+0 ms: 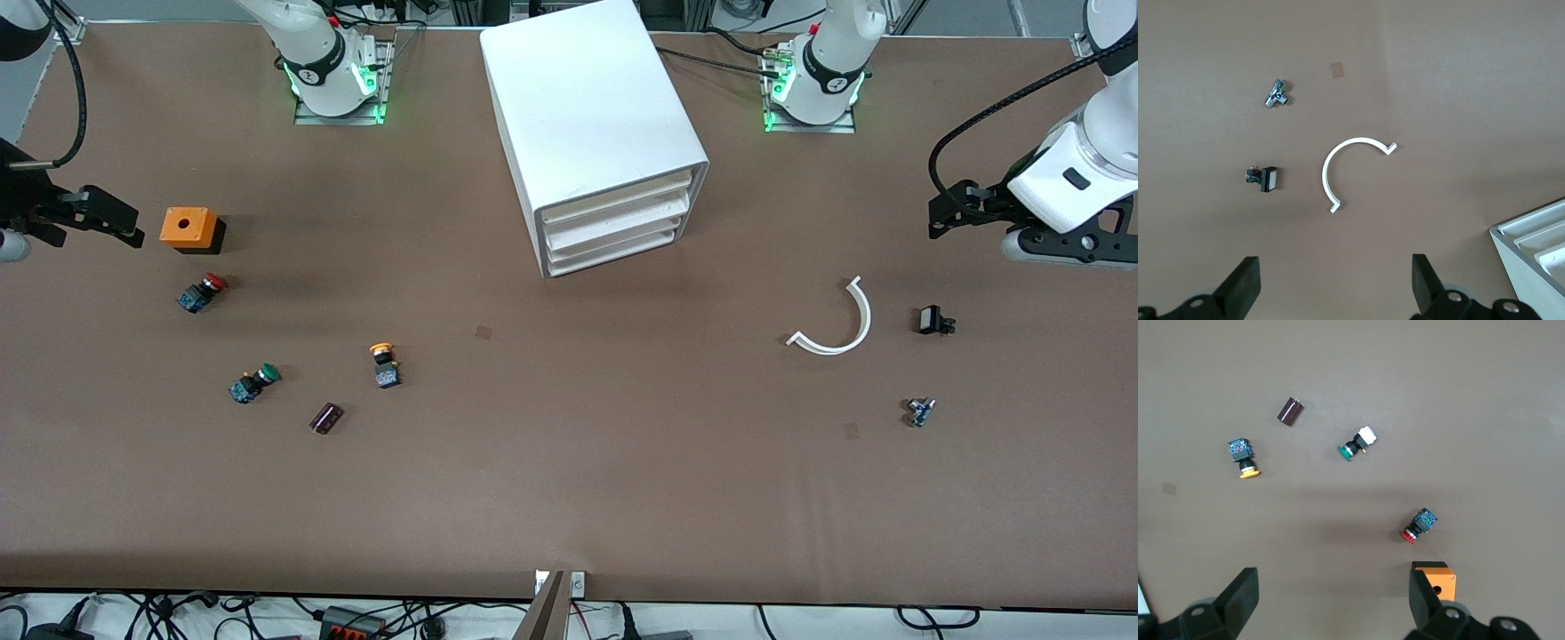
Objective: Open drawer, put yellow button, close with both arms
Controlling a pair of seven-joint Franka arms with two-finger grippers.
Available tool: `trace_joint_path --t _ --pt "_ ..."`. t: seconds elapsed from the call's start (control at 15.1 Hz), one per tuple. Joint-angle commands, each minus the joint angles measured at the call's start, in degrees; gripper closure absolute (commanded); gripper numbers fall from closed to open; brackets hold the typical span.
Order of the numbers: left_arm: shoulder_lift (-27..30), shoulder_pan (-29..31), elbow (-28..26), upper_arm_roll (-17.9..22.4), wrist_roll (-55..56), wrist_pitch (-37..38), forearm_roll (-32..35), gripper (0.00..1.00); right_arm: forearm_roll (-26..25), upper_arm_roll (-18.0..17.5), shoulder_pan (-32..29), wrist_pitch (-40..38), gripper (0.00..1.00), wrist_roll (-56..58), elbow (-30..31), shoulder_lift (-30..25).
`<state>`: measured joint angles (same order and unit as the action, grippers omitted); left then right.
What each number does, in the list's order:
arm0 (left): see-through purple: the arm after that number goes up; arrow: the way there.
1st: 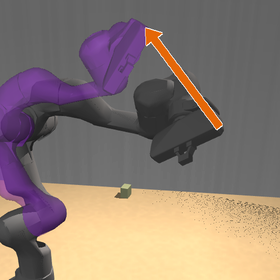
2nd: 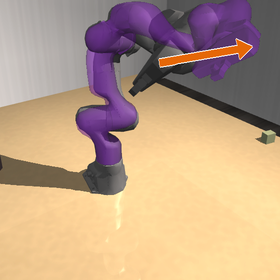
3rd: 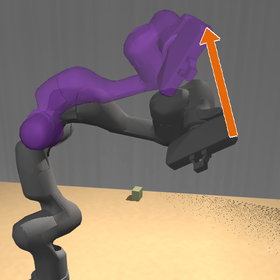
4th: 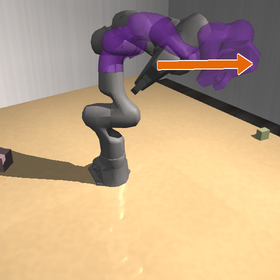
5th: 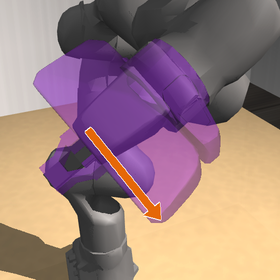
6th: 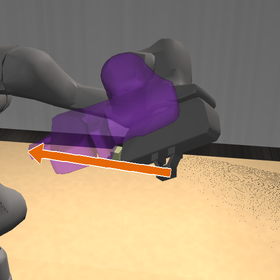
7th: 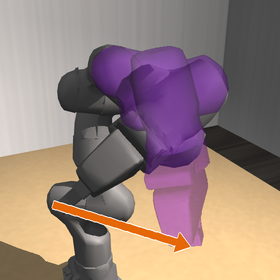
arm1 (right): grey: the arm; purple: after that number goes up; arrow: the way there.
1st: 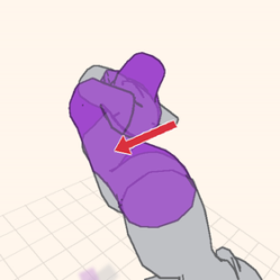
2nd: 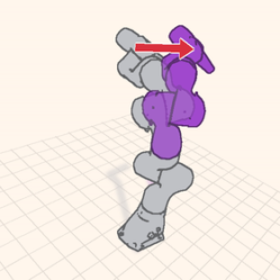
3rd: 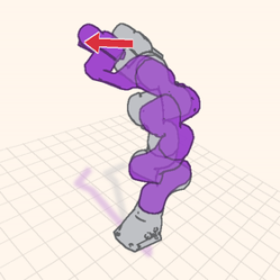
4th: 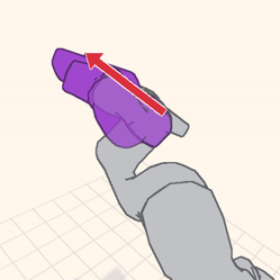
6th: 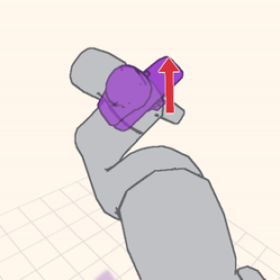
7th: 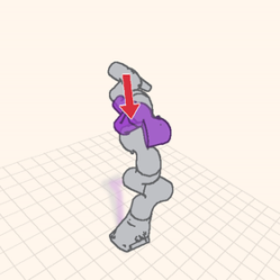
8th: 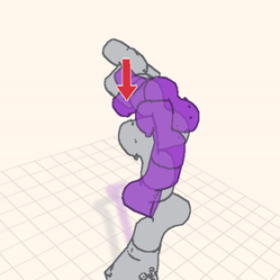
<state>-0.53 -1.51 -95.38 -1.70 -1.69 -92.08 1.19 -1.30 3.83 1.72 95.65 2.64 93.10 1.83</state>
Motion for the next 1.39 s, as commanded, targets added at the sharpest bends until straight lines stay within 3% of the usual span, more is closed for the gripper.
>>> trace_joint_path --t 0.0,0.66,0.93,1.13,1.33 --pt "-0.35 -0.34 1.68 0.12 -1.22 1.55 0.65 0.00 -0.90 -0.31 0.04 -0.03 0.00 0.26 0.51 -0.95" --pt "-0.35 -0.43 1.86 0.12 -0.60 1.90 0.48 0.00 -0.81 -0.31 0.04 0.14 0.00 0.53 0.42 0.19" --pt "-0.88 -1.74 1.95 -0.14 -1.04 7.51 -0.31 0.00 -0.55 -0.31 2.14 1.90 0.00 0.17 0.33 2.91" --pt "-2.54 -2.10 1.86 -0.32 -1.21 15.49 -7.85 0.00 -0.29 -0.31 5.47 1.90 0.00 0.17 0.33 6.33" --pt "-7.81 -2.98 1.69 -1.20 -1.39 22.46 -17.15 0.00 -0.02 -0.31 8.20 4.35 0.00 0.09 0.24 9.85"
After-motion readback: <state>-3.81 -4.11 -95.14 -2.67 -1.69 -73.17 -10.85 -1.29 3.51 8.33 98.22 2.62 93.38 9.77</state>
